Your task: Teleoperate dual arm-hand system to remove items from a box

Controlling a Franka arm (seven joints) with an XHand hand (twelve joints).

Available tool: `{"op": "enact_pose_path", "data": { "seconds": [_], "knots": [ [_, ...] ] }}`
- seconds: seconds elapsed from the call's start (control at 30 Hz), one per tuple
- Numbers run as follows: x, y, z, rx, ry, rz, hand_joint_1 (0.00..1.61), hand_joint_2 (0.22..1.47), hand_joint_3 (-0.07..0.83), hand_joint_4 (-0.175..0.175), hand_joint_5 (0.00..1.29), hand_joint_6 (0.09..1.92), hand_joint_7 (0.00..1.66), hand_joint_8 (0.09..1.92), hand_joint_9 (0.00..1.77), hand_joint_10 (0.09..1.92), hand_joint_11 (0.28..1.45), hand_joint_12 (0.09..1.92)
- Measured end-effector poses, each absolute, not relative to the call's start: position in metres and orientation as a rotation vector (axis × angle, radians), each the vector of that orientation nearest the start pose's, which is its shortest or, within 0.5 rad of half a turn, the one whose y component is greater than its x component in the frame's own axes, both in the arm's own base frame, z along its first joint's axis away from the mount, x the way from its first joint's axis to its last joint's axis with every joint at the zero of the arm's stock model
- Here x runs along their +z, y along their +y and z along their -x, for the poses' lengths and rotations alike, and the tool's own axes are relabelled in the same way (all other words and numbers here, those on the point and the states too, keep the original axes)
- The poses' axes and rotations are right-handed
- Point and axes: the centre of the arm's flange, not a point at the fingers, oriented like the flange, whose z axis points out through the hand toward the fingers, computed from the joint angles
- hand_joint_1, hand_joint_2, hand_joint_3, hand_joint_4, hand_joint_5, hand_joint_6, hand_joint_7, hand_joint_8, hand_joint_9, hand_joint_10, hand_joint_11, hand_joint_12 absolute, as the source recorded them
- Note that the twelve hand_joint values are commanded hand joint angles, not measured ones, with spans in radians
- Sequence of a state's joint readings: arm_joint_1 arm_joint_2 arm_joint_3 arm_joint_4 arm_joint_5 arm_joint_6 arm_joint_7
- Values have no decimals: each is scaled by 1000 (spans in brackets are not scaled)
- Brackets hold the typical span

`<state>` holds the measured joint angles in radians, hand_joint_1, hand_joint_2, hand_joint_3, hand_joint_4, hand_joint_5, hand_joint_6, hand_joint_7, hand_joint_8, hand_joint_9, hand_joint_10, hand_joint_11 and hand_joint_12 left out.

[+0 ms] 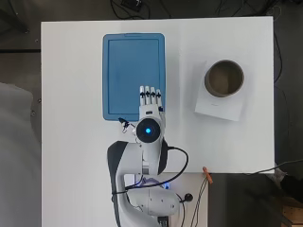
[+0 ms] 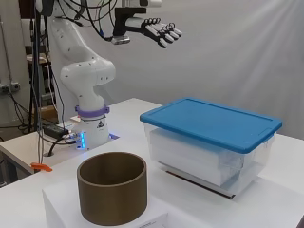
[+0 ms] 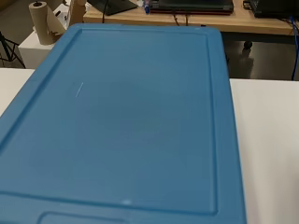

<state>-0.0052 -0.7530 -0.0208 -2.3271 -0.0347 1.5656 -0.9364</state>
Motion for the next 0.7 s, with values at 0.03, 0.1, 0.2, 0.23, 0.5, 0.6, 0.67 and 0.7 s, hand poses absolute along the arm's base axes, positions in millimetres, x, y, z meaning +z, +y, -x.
{"op": "enact_pose_path", "data": {
  "seconds": [0.03, 0.1, 0.2, 0.23, 0.5, 0.6, 0.67, 0.7],
  "knots": [
    [599, -20, -324, 35, -1415, 2832, 84, 724, -9, 9, 100, 87, 224, 87, 288, 87, 421, 87],
    [615, -32, -348, 34, -1446, 2841, 95, 718, -6, 9, 108, 87, 215, 87, 279, 87, 418, 87],
    [647, -51, -390, -1, -1507, 2867, 99, 714, -4, 0, 114, 87, 196, 87, 259, 87, 410, 87],
    [663, -58, -402, -52, -1551, 2876, 99, 718, -2, -1, 133, 87, 202, 87, 260, 87, 408, 87],
    [596, -56, -385, -30, -1855, 2738, 65, 770, 16, -16, 243, 87, 241, 87, 275, 87, 414, 87],
    [542, -43, -374, 70, -1955, 2616, 141, 808, 24, -17, 235, 87, 258, 87, 292, 87, 417, 87],
    [519, -33, -372, 108, -2047, 2531, 151, 818, 23, -16, 234, 87, 264, 87, 294, 87, 415, 87],
    [510, -26, -374, 138, -2089, 2496, 147, 818, 20, -15, 233, 87, 263, 87, 291, 87, 409, 87]
  ]
}}
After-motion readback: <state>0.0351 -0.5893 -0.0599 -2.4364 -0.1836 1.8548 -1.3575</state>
